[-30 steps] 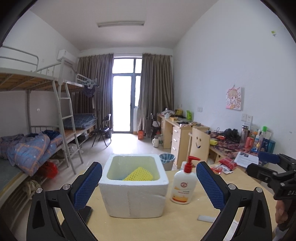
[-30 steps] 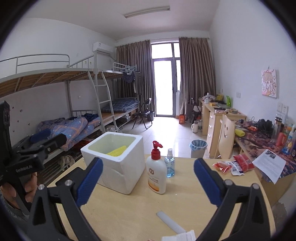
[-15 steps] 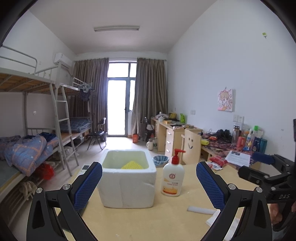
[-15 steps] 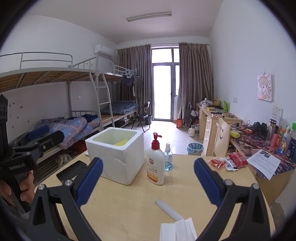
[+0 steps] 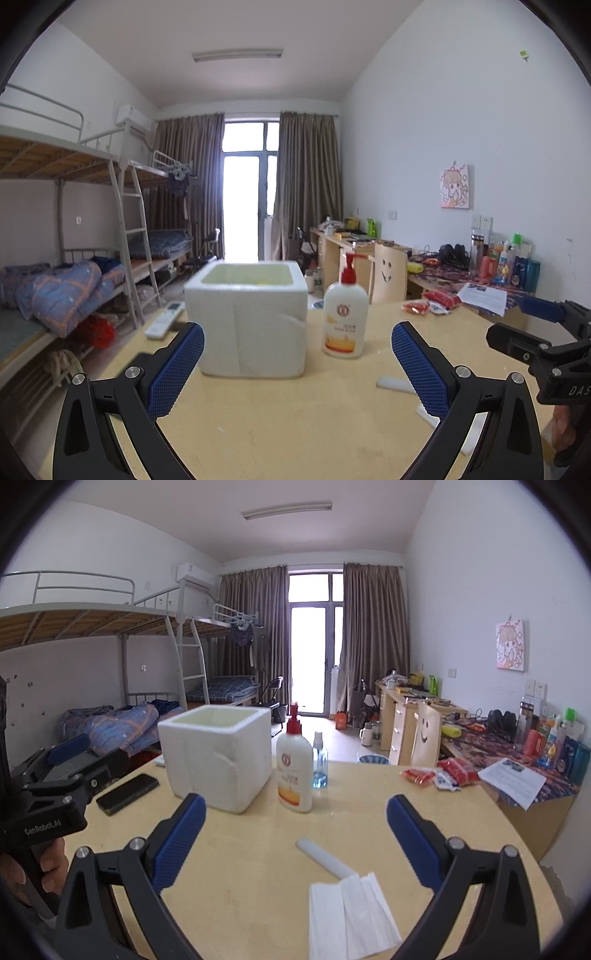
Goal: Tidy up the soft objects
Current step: 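Move both tools back toward the white paper towel on the table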
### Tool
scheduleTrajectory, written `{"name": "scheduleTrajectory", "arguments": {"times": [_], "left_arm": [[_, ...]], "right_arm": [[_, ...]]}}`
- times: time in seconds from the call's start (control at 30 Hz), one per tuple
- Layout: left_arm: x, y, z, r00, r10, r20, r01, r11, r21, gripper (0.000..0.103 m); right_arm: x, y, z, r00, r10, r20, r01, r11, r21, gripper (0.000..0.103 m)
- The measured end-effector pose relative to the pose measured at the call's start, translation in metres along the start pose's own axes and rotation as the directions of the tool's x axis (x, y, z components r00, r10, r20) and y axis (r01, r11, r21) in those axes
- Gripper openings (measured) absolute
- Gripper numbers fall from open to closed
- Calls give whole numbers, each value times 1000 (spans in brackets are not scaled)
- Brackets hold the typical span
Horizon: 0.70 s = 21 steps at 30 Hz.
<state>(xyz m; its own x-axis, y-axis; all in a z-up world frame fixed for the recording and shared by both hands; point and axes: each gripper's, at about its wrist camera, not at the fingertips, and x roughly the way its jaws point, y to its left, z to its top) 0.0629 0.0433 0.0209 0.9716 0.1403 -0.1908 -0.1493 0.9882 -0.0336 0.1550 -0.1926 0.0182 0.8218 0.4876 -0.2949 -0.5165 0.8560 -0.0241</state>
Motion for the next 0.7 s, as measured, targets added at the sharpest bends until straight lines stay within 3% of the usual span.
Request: {"name": "scheduleTrajectory", "arguments": {"times": [0.37,0.7], "left_arm": [[-5,1,-34,999,-13,-43,13,1000,-3,102],[-11,-1,-44,997,-15,-76,14,1000,-21,102]], "right_arm": [[-20,7,-39,999,14,33,-13,1000,-24,100],[-16,10,-52,1000,21,-17,-21,1000,0,100]]}}
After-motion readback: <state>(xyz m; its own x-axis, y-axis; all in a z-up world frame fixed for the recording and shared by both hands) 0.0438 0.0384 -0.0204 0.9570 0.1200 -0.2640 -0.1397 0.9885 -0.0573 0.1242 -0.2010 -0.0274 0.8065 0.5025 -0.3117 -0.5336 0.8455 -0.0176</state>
